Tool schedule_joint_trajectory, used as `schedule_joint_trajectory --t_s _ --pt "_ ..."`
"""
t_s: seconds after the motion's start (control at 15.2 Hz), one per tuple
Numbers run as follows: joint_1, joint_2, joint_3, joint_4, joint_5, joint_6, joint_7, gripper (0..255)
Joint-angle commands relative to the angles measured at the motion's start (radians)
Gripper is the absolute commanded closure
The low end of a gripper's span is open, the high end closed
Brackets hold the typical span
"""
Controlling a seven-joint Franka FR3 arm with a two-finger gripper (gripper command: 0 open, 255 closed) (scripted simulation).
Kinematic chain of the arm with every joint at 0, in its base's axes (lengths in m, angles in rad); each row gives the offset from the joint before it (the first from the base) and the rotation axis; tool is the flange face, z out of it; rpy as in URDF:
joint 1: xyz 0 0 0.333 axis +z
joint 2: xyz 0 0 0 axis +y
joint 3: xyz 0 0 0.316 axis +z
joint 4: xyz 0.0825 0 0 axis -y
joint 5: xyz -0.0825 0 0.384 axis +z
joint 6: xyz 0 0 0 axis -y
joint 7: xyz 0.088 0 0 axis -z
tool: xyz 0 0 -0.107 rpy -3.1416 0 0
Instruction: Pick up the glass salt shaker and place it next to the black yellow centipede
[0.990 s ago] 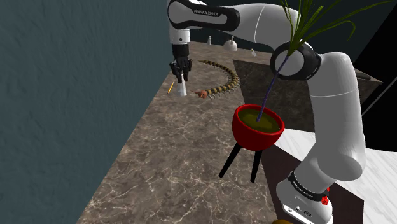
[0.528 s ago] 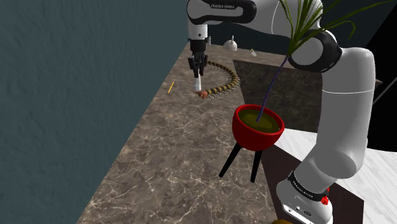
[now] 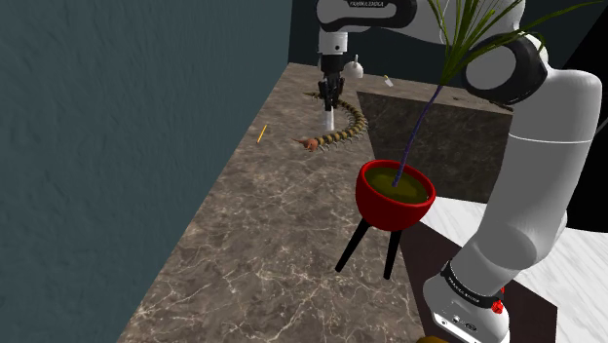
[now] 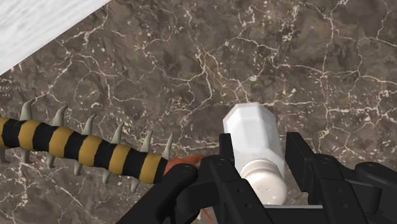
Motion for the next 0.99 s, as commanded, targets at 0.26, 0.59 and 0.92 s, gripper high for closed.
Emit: schedule_joint_trajectory --t_s 0.26,0.59,0.92 --pt "-0.084 -0.032 -0.046 -0.016 -0.013 -0.013 -0.131 255" --pt "-0.1 -0.042 -0.054 -0.078 -0.015 0.04 -0.153 255" --pt "-0.1 -0.046 -0.054 -0.151 -0.015 0.109 -0.151 255"
